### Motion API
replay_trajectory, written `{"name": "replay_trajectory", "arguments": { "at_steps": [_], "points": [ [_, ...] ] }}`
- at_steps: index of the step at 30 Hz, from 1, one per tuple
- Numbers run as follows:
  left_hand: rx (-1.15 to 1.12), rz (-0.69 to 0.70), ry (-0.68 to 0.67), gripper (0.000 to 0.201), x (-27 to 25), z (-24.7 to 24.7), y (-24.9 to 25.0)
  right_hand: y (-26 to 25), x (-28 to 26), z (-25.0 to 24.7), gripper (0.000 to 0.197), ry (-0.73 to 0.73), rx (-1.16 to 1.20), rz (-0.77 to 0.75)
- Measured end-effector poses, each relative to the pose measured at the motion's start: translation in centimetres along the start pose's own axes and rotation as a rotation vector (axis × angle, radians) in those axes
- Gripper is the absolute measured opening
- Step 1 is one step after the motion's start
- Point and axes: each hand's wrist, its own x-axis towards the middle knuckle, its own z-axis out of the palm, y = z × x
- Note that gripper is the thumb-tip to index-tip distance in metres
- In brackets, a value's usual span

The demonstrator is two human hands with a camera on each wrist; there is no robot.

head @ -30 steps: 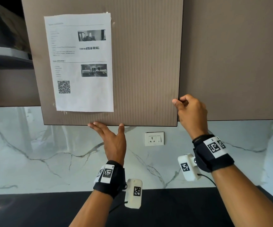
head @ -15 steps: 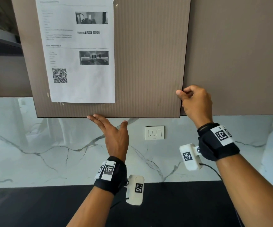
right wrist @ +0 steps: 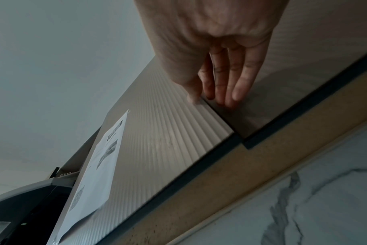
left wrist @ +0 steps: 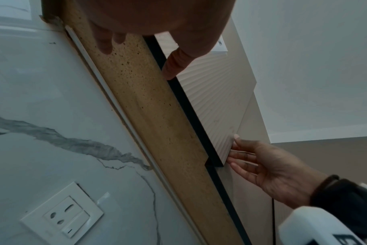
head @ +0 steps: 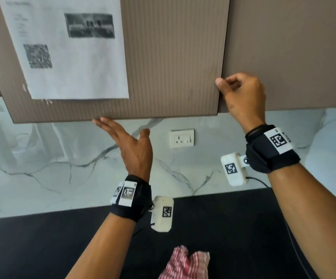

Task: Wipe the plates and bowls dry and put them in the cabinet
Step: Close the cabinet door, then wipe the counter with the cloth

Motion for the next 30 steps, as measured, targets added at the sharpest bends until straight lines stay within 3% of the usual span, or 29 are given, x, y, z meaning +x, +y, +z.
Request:
{"name": "replay_trajectory", "arguments": {
  "at_steps": [5, 7, 10, 13, 15, 19, 23, 25, 27, 30],
  "points": [
    [0.007, -0.051, -0.098, 0.108, -2.7, 0.1, -1.9, 2.6, -6.3, 1.6, 0.025, 0.18, 0.106, -0.021],
    [0.062, -0.13, -0.171, 0.104, -4.7, -0.3, -3.5, 4.4, -10.2, 2.5, 0.023, 0.137, 0.117, 0.005],
    [0.139, -0.365, -0.321, 0.084, -8.5, -1.7, -6.5, 8.2, -17.0, 4.0, 0.018, -0.142, 0.008, 0.129],
    [0.291, -0.518, -0.491, 0.062, -12.8, -4.0, -10.3, 12.9, -25.0, 5.5, 0.02, -0.606, -0.221, 0.315],
    [0.419, -0.6, -0.614, 0.054, -15.9, -5.9, -13.2, 15.7, -30.7, 6.2, 0.019, -0.84, -0.329, 0.378],
    [0.651, -0.801, -0.84, 0.055, -21.2, -9.7, -18.5, 18.9, -39.8, 6.6, 0.016, -1.145, -0.485, 0.309],
    [0.732, -0.891, -1.016, 0.051, -24.6, -11.8, -22.4, 20.0, -45.6, 6.6, 0.058, -1.344, -0.637, 0.24],
    [0.729, -0.89, -1.035, 0.05, -25.6, -11.7, -23.7, 20.5, -46.8, 6.6, 0.07, -1.302, -0.676, 0.23],
    [0.707, -0.912, -0.991, 0.051, -26.3, -11.2, -24.4, 21.0, -47.2, 6.4, 0.068, -1.225, -0.643, 0.228],
    [0.5, -1.132, -0.724, 0.043, -27.0, -10.6, -25.1, 21.8, -47.3, 5.9, 0.051, -1.148, -0.565, 0.191]
  ]
}}
